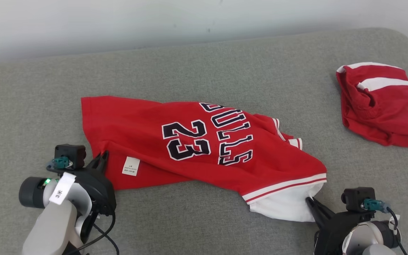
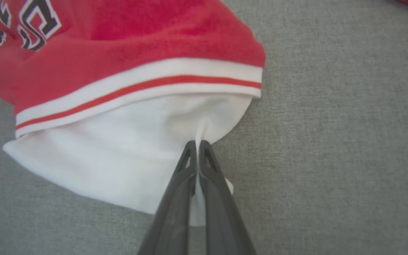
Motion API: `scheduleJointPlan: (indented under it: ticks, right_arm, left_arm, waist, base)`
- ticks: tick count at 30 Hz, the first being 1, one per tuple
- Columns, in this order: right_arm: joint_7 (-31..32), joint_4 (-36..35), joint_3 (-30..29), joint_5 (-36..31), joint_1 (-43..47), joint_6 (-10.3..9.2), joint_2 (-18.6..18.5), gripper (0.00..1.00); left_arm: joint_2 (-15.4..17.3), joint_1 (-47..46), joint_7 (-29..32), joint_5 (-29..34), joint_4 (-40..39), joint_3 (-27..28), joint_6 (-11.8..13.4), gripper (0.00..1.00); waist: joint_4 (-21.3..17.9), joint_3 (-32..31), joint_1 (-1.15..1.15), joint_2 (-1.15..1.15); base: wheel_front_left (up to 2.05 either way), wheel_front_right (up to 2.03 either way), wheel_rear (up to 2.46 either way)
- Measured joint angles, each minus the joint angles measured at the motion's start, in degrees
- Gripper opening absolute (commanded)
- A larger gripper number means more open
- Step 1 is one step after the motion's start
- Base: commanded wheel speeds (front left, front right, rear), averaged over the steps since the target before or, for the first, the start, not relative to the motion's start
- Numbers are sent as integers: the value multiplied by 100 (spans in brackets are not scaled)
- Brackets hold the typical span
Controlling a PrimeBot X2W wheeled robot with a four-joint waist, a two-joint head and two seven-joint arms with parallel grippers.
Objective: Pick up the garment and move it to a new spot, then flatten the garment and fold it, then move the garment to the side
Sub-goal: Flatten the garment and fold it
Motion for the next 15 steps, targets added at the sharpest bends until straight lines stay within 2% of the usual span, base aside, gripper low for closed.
scheduleJointPlan:
  ticks: [9,12,15]
  right_arm:
    - [-40,-67,-153,178,-294,264,-118,0]
    - [74,-97,-147,242,-412,399,-234,0]
    - [342,-132,-78,371,-798,644,-250,0]
  left_arm:
    - [10,4,-381,-7,21,-23,-7,0]
    - [0,5,-445,-85,-46,-3,-7,0]
    - [22,-4,-382,-474,-143,92,-8,0]
  waist:
    - [142,-209,0,0]
    - [213,-259,0,0]
    - [265,-268,0,0]
  base:
    - [0,0,0]
    - [0,0,0]
    - [0,0,0]
